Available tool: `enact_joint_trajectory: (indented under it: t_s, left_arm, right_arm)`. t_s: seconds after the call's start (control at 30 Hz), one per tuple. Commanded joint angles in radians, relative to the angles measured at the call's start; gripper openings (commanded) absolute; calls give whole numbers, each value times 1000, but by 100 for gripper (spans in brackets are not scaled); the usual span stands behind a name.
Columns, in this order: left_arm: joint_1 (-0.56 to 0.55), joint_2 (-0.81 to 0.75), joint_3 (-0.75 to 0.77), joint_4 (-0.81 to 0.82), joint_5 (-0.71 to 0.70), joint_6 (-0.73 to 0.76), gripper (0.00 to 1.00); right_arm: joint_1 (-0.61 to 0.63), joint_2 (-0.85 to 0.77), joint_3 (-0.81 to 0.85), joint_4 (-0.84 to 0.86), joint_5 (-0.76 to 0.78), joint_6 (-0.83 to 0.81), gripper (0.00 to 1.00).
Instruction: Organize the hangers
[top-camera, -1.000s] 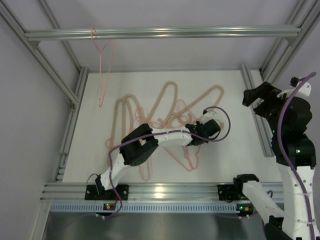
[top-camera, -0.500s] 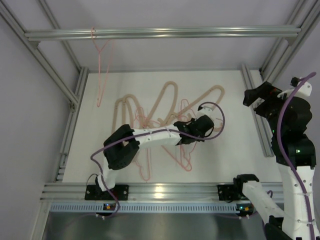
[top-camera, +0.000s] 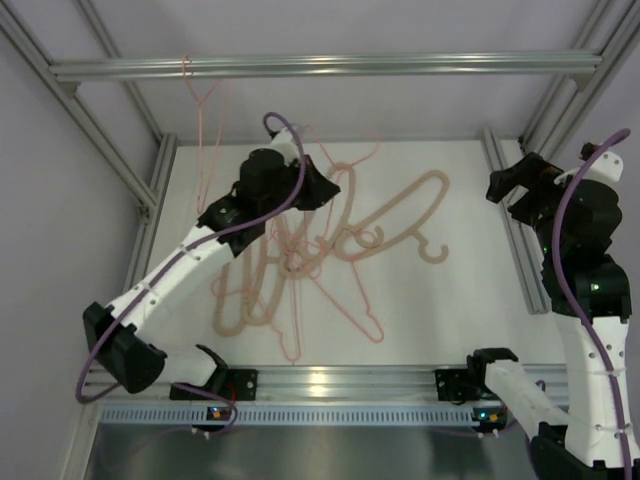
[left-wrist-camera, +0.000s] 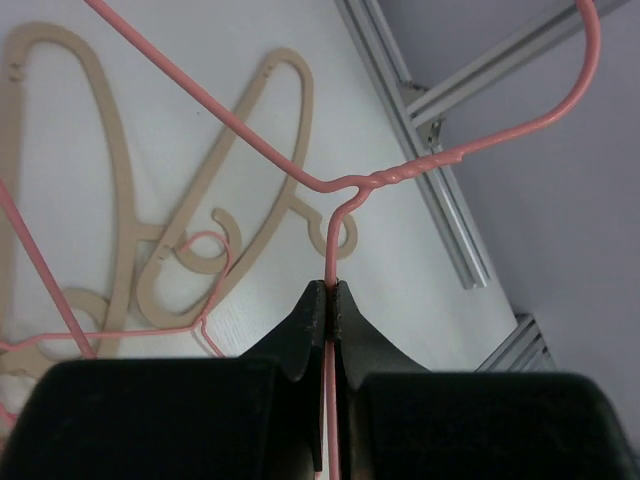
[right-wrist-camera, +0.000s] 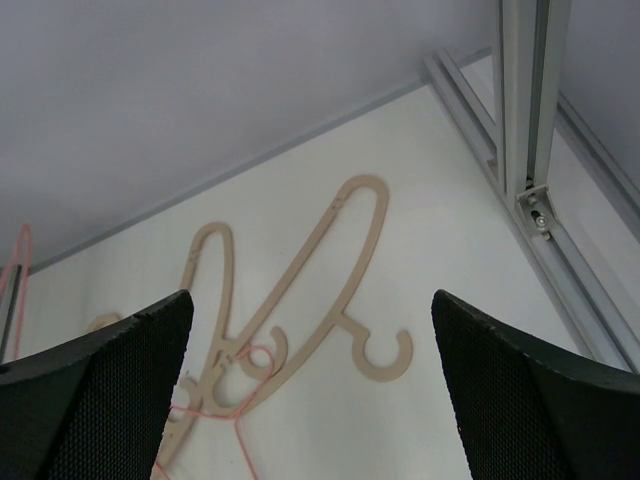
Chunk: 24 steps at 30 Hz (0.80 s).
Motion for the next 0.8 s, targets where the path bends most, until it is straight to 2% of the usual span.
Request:
enact_joint_trajectory:
  t_s: [0.0,0.1,0.2,0.23,0.33,0.37,0.4,0.43,0.5,0.77]
  left_arm:
    - [131,-114,-22,94,302,-68,0]
    - [269,-139,-32,129,448,-111,0]
    - [488,-168,-92,276,621,-268,0]
    - [527,-173,-109,397,659,-308,0]
    - [651,-165,-178,590,788,-495,0]
    - [673,-159,-207,720,810,-540,0]
    - [681,-150,-220,779,824,-616,0]
    - [723,-138,-229,833,850,-649,0]
    - [739,-127,-255,956,862,-722,0]
    - [756,-113,-252,1028,879,-757,0]
  right_arm:
    - [-14,14,46,28,11,-14,99]
    - [-13,21,50,26,14,-17,99]
    - [-13,28,54,26,13,-17,99]
    - [-13,29,54,26,14,-15,100]
    - [-13,34,55,26,18,-20,99]
    - [-13,34,55,26,19,-22,99]
    - [-13,37,55,28,19,-23,100]
    - [-13,38,55,28,18,-22,99]
    - [-13,40,52,26,19,-23,99]
    - [-13,49,43,28,19,-28,99]
